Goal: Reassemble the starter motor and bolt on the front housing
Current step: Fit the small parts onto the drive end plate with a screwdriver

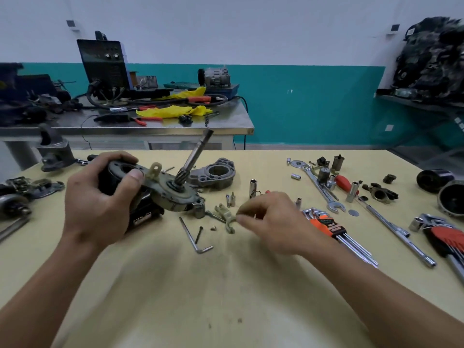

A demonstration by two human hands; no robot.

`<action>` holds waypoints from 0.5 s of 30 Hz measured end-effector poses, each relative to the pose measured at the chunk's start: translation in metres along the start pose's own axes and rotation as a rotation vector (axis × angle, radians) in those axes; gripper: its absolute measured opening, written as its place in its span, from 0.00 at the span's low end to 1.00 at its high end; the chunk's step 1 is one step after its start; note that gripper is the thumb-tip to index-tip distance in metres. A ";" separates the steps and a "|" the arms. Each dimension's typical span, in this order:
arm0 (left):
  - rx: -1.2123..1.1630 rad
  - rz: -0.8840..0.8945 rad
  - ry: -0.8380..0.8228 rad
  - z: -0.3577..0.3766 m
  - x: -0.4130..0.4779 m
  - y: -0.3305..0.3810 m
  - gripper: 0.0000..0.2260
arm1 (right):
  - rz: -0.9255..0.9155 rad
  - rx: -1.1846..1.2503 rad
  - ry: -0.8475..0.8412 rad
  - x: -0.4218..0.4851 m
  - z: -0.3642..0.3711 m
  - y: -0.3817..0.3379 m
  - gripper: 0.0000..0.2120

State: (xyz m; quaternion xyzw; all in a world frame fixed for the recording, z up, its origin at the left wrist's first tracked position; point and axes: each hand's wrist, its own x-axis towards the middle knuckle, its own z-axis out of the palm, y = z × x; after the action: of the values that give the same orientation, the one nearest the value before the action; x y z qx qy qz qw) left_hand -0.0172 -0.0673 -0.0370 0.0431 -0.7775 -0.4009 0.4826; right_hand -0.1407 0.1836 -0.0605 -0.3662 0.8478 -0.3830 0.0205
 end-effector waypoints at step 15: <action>-0.190 -0.061 -0.207 0.018 -0.014 0.002 0.14 | -0.028 -0.428 -0.272 0.038 0.042 -0.017 0.17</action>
State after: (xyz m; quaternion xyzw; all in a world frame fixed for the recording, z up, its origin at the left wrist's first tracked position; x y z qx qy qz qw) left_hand -0.0231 -0.0489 -0.0496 -0.0206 -0.7800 -0.4893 0.3895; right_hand -0.1452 0.1254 -0.0690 -0.4219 0.8939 -0.1424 0.0514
